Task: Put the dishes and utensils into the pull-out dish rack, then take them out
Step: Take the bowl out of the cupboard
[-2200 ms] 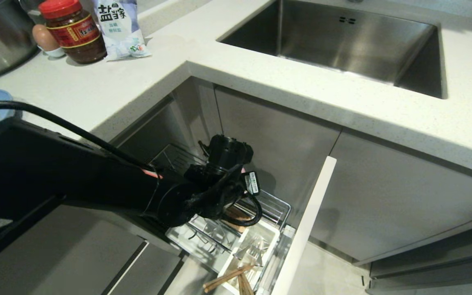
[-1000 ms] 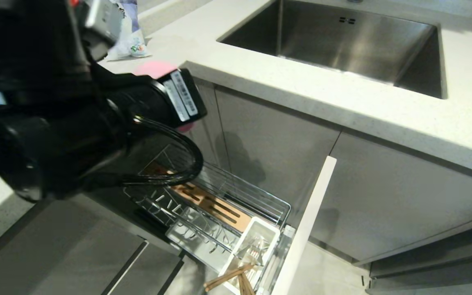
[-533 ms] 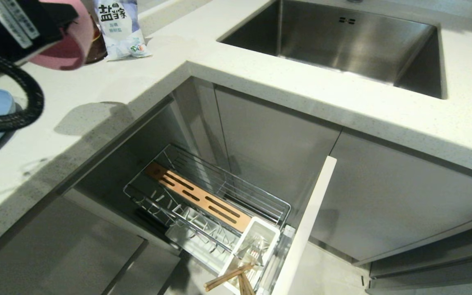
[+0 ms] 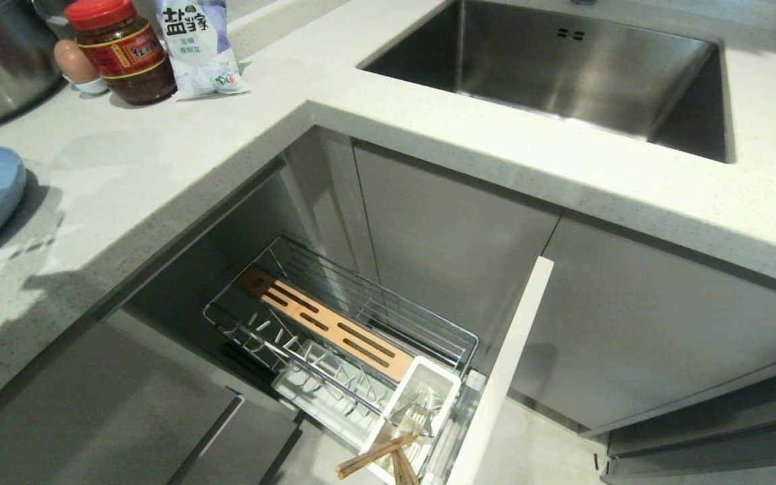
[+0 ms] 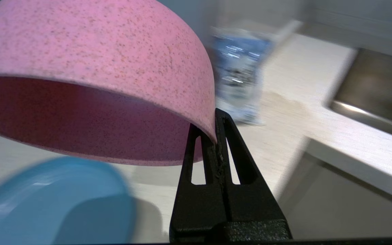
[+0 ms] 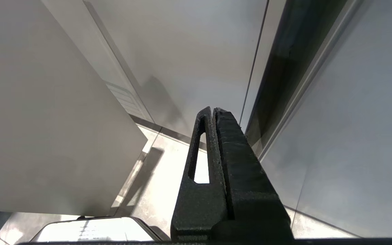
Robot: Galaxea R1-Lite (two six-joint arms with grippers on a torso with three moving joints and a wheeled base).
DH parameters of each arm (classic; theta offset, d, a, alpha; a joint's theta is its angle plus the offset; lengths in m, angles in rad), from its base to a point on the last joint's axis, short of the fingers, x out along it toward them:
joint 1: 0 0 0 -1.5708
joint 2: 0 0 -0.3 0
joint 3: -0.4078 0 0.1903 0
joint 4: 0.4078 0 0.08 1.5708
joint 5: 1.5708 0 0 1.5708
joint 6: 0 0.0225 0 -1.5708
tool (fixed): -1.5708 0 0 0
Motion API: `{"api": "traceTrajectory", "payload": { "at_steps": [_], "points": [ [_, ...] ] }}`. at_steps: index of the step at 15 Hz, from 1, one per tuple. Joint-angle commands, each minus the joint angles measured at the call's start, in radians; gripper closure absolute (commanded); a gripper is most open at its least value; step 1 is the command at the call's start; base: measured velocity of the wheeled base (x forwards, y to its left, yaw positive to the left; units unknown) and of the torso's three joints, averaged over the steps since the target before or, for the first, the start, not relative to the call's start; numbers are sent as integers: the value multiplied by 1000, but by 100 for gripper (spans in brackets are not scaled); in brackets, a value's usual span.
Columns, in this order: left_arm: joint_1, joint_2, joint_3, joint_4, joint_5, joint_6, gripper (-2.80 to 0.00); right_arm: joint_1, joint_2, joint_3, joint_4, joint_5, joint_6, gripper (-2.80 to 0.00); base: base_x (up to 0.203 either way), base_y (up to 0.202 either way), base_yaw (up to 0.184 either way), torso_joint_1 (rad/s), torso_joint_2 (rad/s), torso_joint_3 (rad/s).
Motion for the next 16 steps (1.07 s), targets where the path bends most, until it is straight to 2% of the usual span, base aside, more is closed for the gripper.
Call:
{"api": "traceTrajectory", "payload": {
  "at_steps": [1,4,6,8,13,16],
  "points": [
    [242,-44,-9,57,-62,4,0,0,-4,0,0,-1,0,0,0,0,0,0,0,0],
    [483,-72,-22,217,-182,-14,0,1,-4,0,0,1,0,0,0,0,0,0,0,0],
    [569,-58,-67,351,-218,-47,0,0,-4,0,0,0,0,0,0,0,0,0,0,0],
    [600,-23,-140,510,-225,-84,0,0,-4,0,0,1,0,0,0,0,0,0,0,0],
    [624,142,-454,994,-221,-225,0,0,-4,0,0,1,0,0,0,0,0,0,0,0],
    [625,226,-583,1199,-224,-270,0,1,-4,0,0,1,0,0,0,0,0,0,0,0]
  ]
}}
